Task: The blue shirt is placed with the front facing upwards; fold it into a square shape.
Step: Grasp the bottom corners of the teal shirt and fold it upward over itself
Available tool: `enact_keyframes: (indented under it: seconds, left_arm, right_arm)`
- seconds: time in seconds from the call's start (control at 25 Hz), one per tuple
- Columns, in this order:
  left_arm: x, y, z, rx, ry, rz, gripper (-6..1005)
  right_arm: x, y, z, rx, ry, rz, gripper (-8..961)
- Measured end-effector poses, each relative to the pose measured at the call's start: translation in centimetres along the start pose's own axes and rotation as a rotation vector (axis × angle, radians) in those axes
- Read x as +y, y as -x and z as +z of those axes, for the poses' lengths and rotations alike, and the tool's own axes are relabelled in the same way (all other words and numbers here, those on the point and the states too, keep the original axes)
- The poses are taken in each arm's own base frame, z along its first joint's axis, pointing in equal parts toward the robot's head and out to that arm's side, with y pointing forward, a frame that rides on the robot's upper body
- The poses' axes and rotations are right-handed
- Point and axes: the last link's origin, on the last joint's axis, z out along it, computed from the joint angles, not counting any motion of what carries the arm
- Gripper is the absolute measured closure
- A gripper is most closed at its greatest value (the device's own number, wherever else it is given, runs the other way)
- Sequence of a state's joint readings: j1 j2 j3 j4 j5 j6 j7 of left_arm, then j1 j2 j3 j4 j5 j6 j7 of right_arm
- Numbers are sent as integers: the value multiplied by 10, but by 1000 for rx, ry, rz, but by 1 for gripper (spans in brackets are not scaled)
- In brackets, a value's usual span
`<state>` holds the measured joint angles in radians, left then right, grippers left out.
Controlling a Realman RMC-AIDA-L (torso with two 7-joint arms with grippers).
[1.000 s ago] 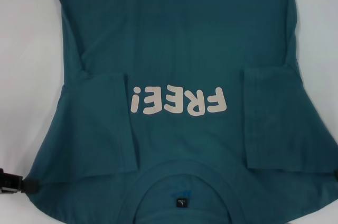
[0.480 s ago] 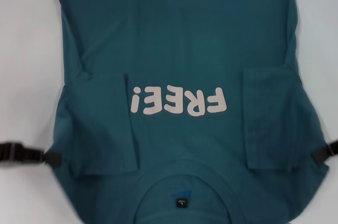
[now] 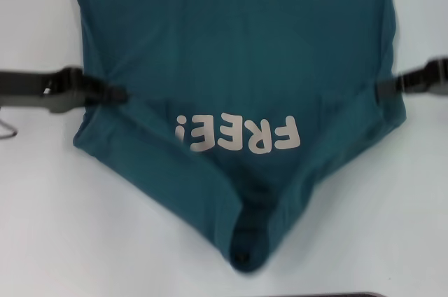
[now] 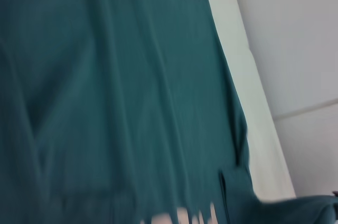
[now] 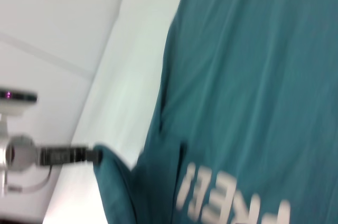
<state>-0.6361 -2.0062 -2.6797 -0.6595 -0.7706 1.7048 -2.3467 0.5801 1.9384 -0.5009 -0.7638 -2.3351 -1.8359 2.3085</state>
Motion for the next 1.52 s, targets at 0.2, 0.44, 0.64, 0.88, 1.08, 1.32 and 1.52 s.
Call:
enact_keyframes:
  seconds: [0.2,0.44,0.64,0.88,1.08,1.32,1.52]
  left_arm:
    - [4,-29,20,80,-55,14,988]
    - [9,-54,38,179,-116,43,991]
    - [16,-77,47,272,-136,62,992]
    - [22,-95,45,358,-136,60,992]
    - [17,-105,37,421,-182,38,993]
    - [16,-112,39,437,-233,69,993]
    - [24,-121,49,425,-264,118,992]
  right_arm:
    - [-6,23,-9,-148,-49,11,939]
    - [-15,44,-15,-278,-117,23,939]
    - [-20,62,-13,-352,-182,13,939]
    - [-24,79,-14,-425,-240,5,939]
    - [-31,89,-14,-508,-297,43,938]
    - [-29,102,-4,-497,-348,7,938]
    - [-27,112,3,-461,-407,-23,938]
